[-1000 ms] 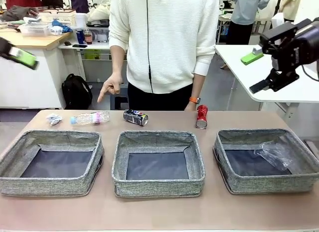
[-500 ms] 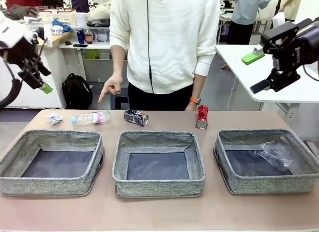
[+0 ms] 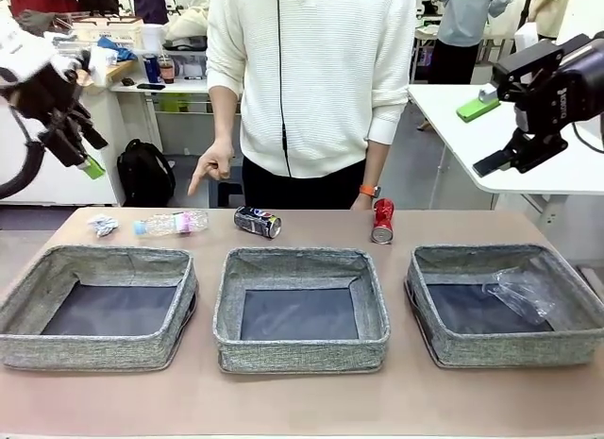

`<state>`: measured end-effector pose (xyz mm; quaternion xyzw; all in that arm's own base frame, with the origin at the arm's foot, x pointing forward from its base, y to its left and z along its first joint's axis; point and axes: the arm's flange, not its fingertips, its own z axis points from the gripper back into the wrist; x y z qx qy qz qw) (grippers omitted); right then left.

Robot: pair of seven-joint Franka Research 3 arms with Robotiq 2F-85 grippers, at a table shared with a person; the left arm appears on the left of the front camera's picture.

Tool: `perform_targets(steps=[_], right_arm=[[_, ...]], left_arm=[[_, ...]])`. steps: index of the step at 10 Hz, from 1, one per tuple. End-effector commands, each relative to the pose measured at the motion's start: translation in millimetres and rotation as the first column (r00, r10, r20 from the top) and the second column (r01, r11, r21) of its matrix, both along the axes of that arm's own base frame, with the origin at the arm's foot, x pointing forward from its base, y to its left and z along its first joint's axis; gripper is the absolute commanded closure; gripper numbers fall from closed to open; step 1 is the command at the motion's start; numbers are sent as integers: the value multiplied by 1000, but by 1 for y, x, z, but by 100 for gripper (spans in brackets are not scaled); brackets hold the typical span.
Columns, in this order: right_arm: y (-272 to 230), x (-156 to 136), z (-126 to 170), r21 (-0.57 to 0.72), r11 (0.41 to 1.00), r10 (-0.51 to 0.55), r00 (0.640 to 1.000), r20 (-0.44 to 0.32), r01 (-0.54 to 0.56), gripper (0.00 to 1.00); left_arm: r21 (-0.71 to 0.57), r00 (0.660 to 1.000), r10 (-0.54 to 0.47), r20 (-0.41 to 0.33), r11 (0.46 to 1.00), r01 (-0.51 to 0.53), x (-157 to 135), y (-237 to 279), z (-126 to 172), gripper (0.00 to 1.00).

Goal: Sort the waste into the appropriate baskets.
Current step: Pick up the waste item pointed out by the person.

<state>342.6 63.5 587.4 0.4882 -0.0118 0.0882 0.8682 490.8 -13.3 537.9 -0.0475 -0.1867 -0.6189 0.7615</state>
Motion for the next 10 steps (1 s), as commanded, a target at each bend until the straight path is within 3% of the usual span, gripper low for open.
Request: perform_targets(steps=[1,2,3,4,6,7,10], right_arm=[[0,1,3,26,1000,2,1000,2,-2,0],[0,1,3,26,1000,2,1000,2,-2,0],[0,1,3,26,1000,2,1000,2,-2,0],[0,1,3,26,1000,2,1000,2,-2,0],[0,1,3,26,1000,2,1000,2,-2,0],[0,1,3,26,1000,2,1000,2,-2,0],[0,1,3,26,1000,2,1000,2,-2,0]], left_arm=[[99,986,-141,-87,984,150,85,-2,-14,0],[114,978,-152,-144,979,169,115,-10,-33,0],[127,978,-129,-166,980,151,126,-15,-54,0],[167,990,-43,-135,984,65,125,-24,-77,0],[172,990,4,-143,985,21,114,-40,-123,0],[176,996,19,-92,984,-3,114,-44,-140,0],[232,999,33,-41,972,-23,147,-45,-163,0]])
